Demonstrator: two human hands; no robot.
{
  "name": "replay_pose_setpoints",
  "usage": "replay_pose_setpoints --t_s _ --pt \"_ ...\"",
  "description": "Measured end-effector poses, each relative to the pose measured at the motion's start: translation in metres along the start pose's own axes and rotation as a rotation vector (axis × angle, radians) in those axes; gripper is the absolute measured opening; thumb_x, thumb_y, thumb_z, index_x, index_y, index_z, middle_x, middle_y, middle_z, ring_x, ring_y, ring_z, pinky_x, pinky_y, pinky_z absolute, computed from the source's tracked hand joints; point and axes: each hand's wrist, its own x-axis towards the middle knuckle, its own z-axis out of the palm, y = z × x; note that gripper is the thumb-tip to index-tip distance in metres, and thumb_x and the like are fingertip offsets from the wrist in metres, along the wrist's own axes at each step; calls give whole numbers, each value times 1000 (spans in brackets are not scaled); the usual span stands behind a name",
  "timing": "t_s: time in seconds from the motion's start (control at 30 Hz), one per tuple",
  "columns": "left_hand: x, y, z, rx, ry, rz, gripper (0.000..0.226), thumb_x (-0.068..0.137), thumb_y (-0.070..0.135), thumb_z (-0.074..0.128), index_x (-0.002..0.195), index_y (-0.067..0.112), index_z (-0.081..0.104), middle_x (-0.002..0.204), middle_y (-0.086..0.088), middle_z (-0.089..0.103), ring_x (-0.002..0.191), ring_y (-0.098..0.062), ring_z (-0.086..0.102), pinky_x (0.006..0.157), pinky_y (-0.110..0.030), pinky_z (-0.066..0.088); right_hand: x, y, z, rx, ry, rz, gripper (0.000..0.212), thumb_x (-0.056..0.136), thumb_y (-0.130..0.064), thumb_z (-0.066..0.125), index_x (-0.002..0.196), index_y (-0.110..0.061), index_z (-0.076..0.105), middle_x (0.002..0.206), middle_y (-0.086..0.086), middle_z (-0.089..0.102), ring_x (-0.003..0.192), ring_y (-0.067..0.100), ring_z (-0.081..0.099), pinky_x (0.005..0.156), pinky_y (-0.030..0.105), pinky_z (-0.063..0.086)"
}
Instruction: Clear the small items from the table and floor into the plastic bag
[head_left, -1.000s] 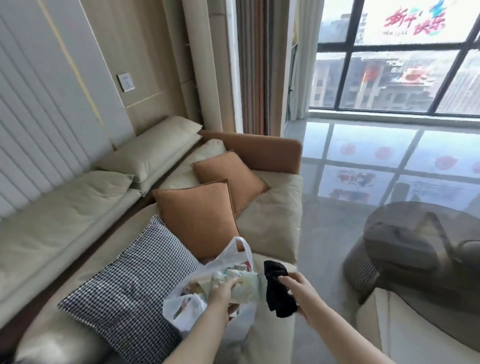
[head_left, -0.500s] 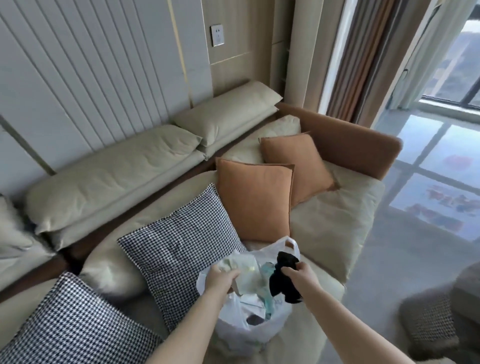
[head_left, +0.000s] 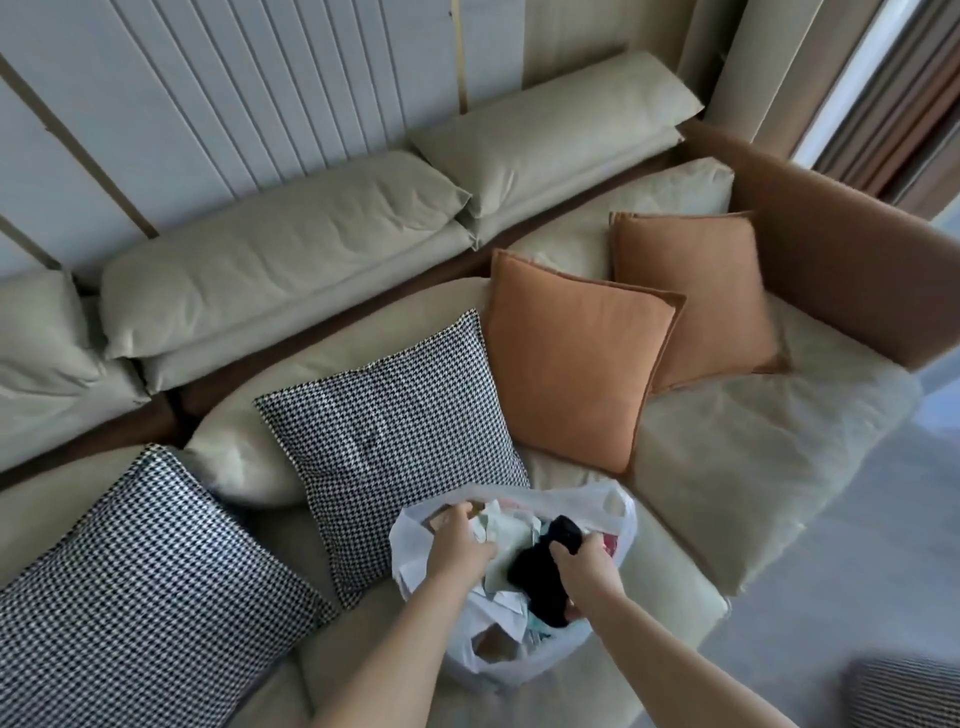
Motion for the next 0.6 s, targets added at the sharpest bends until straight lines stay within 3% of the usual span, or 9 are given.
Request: replay_pose_setpoints --t_s 0.07,0.17,0.27,0.33,0.5,0.6 --pt "5 -2 8 -6 -14 -29 61 87 10 58 142 16 33 142 -3 44 122 -22 52 97 -30 47 10 4 2 1 -15 17 49 95 -31 41 137 -9 31 108 11 57 93 31 62 79 48 57" --pt "9 -4 17 41 -35 -71 65 89 14 55 146 16 26 141 -5 46 121 -23 52 98 -33 46 21 5 4 -28 -76 54 42 96 -25 35 135 -11 31 96 7 53 85 27 60 61 41 58" --pt "8 -7 23 77 -49 -74 61 92 22 53 146 14 25 137 -7 50 120 -23 53 95 -30 44 28 10 6 -157 -133 18 17 96 -18 37 110 -9 42 80 3 48 79 25 55 77 43 58" --pt "3 -5 22 82 -53 -65 58 93 29 52 145 14 28 138 -6 50 122 -23 51 98 -31 43 30 13 6 -216 -146 -37 9 95 -18 42 102 -14 39 73 -3 42 82 25 52 86 40 54" --pt "-13 -2 8 131 -41 6 53 91 20 54 141 16 36 136 -6 50 121 -22 51 98 -30 44 19 6 -4 -392 -163 -208 33 94 -19 46 125 -7 48 71 -10 33 89 19 42 79 26 36" --pt "-26 1 -4 154 -33 91 51 91 20 54 140 18 37 133 -4 51 119 -20 51 97 -30 45 -2 -1 -12 -475 -107 -289 31 94 -19 44 122 -9 49 71 -10 34 86 17 43 77 26 38"
